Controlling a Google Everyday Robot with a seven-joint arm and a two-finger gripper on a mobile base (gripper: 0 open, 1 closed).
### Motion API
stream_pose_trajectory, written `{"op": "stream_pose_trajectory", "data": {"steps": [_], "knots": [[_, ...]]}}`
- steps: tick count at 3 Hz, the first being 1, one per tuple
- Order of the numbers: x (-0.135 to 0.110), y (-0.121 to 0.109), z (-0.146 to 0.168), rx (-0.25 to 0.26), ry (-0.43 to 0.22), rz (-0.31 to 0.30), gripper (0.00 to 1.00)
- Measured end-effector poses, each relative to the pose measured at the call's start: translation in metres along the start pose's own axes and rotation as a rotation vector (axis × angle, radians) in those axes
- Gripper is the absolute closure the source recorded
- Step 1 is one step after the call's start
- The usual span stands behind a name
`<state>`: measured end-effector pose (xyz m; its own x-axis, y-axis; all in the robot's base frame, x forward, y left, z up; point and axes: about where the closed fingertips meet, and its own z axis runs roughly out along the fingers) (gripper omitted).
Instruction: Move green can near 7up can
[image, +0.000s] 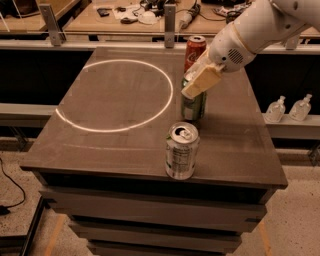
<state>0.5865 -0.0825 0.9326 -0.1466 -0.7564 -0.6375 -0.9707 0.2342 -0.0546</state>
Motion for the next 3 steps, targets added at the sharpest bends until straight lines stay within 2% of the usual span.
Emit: {"op": "stream_pose_trajectory", "data": {"steps": [1,2,3], "knots": [[0.018,0.021,-0.029,0.001,-0.005,-0.004,1.0],[0.056,0.046,-0.06,0.019,-0.028,0.017,1.0],[0.09,0.059,-0.083,0.039,-0.081,0.031,1.0]]}}
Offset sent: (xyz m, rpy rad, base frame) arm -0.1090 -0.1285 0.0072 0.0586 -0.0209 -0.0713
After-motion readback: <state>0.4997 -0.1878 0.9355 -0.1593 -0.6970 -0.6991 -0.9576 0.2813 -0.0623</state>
